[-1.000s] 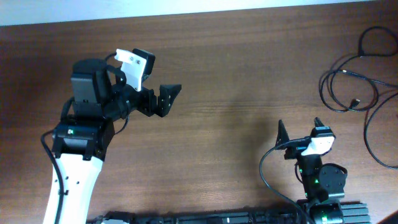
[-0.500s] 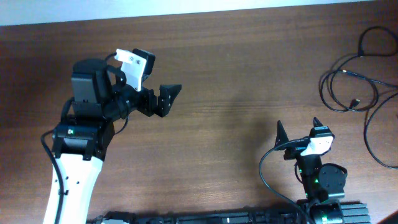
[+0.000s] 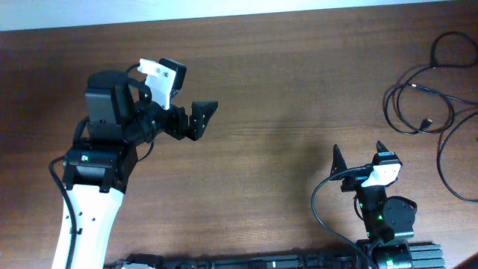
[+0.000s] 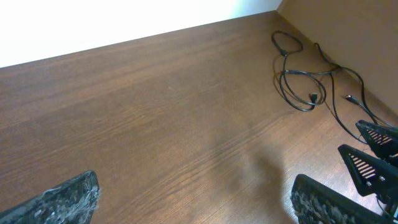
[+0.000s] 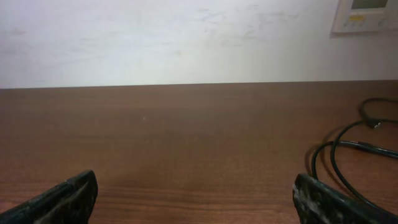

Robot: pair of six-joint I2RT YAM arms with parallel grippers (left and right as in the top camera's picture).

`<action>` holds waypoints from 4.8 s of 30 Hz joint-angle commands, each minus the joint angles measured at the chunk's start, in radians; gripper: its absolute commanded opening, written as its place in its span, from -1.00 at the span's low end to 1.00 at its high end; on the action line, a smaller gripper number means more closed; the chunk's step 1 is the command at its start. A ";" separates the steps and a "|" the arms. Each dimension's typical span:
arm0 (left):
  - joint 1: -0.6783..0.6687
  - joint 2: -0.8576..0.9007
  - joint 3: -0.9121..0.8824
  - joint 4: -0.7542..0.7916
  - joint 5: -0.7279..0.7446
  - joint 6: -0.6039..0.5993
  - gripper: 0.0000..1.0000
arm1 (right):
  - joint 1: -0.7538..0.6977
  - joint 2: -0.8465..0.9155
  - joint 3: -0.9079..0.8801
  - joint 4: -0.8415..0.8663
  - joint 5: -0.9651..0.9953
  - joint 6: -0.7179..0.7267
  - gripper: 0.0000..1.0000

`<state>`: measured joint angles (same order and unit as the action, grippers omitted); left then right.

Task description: Untangle cables

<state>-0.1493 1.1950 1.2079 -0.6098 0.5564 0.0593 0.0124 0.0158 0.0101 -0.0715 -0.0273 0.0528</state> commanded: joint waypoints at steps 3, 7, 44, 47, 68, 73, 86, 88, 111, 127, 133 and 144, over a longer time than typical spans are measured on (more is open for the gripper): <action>0.002 -0.005 0.003 0.002 -0.004 -0.006 0.99 | -0.006 -0.013 -0.005 -0.005 0.012 0.007 0.97; 0.002 -0.005 0.003 0.002 -0.004 -0.006 0.98 | -0.006 -0.013 -0.005 -0.005 0.012 0.007 0.97; 0.002 -0.665 -0.904 0.523 -0.423 0.039 0.98 | -0.006 -0.013 -0.005 -0.005 0.012 0.007 0.97; 0.003 -0.790 -0.995 0.579 -0.423 0.037 0.99 | -0.006 -0.013 -0.005 -0.005 0.012 0.007 0.97; 0.008 -1.190 -1.199 0.631 -0.483 0.051 0.98 | -0.006 -0.013 -0.005 -0.005 0.012 0.007 0.97; 0.008 -1.190 -1.199 0.539 -0.525 0.203 0.98 | -0.006 -0.013 -0.005 -0.005 0.012 0.007 0.97; 0.008 -1.190 -1.200 0.526 -0.546 0.201 0.98 | -0.006 -0.013 -0.005 -0.005 0.012 0.007 0.97; 0.008 -1.190 -1.200 0.526 -0.546 0.201 0.98 | -0.006 -0.013 -0.005 -0.005 0.012 0.007 0.97; 0.008 -1.190 -1.199 0.526 -0.546 0.201 0.98 | -0.006 -0.013 -0.005 -0.005 0.012 0.007 0.97; 0.008 -1.190 -1.199 0.526 -0.546 0.201 0.98 | -0.006 -0.013 -0.005 -0.005 0.012 0.007 0.97; 0.008 -1.190 -1.199 0.526 -0.546 0.200 0.98 | -0.006 -0.013 -0.005 -0.005 0.012 0.007 0.97; 0.008 -1.190 -1.199 0.526 -0.546 0.201 0.98 | -0.006 -0.013 -0.005 -0.005 0.012 0.007 0.97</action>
<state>-0.1482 0.0139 0.0151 -0.0803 0.0250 0.2440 0.0124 0.0139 0.0101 -0.0719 -0.0242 0.0532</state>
